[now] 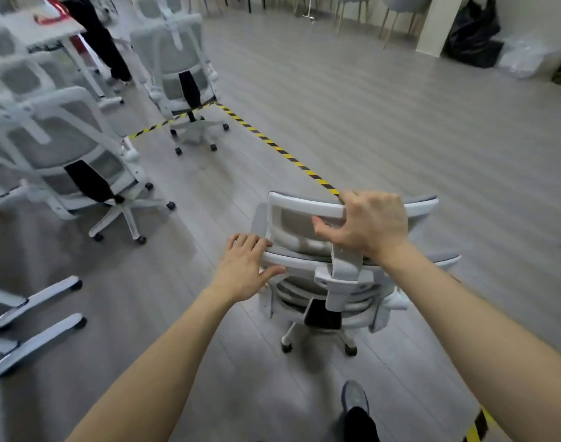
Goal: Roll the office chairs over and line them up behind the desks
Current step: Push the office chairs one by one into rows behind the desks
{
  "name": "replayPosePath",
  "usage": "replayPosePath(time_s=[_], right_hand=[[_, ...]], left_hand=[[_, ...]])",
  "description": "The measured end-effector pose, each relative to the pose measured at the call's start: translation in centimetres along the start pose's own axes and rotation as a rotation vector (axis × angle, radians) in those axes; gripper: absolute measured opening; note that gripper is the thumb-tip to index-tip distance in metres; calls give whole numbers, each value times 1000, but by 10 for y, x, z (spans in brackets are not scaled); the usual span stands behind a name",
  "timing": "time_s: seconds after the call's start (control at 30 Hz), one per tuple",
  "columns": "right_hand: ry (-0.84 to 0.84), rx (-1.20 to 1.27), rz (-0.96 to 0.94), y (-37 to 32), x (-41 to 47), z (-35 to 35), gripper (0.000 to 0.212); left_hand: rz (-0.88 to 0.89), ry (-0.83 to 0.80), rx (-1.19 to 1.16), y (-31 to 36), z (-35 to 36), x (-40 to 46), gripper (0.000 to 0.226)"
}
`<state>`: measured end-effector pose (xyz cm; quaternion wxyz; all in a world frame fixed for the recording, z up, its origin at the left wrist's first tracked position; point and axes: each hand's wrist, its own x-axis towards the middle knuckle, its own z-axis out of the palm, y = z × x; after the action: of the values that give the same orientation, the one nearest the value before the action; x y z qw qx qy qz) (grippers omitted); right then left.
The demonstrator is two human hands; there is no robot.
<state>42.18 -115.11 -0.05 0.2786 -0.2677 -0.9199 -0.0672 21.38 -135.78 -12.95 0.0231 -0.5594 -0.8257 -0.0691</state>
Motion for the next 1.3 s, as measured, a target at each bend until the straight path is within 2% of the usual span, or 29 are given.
replayPosePath(time_s=[0.27, 0.4, 0.63, 0.77, 0.83, 0.9, 1.0, 1.03, 1.1, 1.2, 1.3], right_hand=[[-29, 159, -187, 30, 99, 70, 58], [-30, 242, -225, 40, 160, 108, 56], [-84, 235, -279, 50, 267, 181, 59], [-77, 263, -328, 51, 330, 224, 56], [-96, 322, -361, 56, 360, 241, 62], [-59, 407, -278, 65, 377, 257, 70], [77, 462, -5, 92, 383, 292, 64], [52, 450, 76, 103, 382, 309, 62], [-121, 363, 150, 123, 381, 350, 60], [-374, 274, 57, 144, 395, 411, 64], [-363, 310, -81, 149, 440, 454, 63]], left_hand=[[-216, -35, 41, -14, 6, 72, 75], [-296, 0, 47, -34, 8, 120, 80], [-400, 114, 28, -92, 35, 205, 74], [-433, 105, 19, -134, 39, 262, 76], [-446, 107, 33, -158, 35, 291, 78], [-454, 99, 42, -183, 34, 316, 78], [-475, 89, 59, -217, 33, 350, 79], [-473, 88, 68, -227, 32, 361, 79], [-468, 89, 94, -247, 33, 384, 78], [-464, 116, 112, -276, 36, 410, 74], [-441, 174, 132, -313, 37, 434, 69]])
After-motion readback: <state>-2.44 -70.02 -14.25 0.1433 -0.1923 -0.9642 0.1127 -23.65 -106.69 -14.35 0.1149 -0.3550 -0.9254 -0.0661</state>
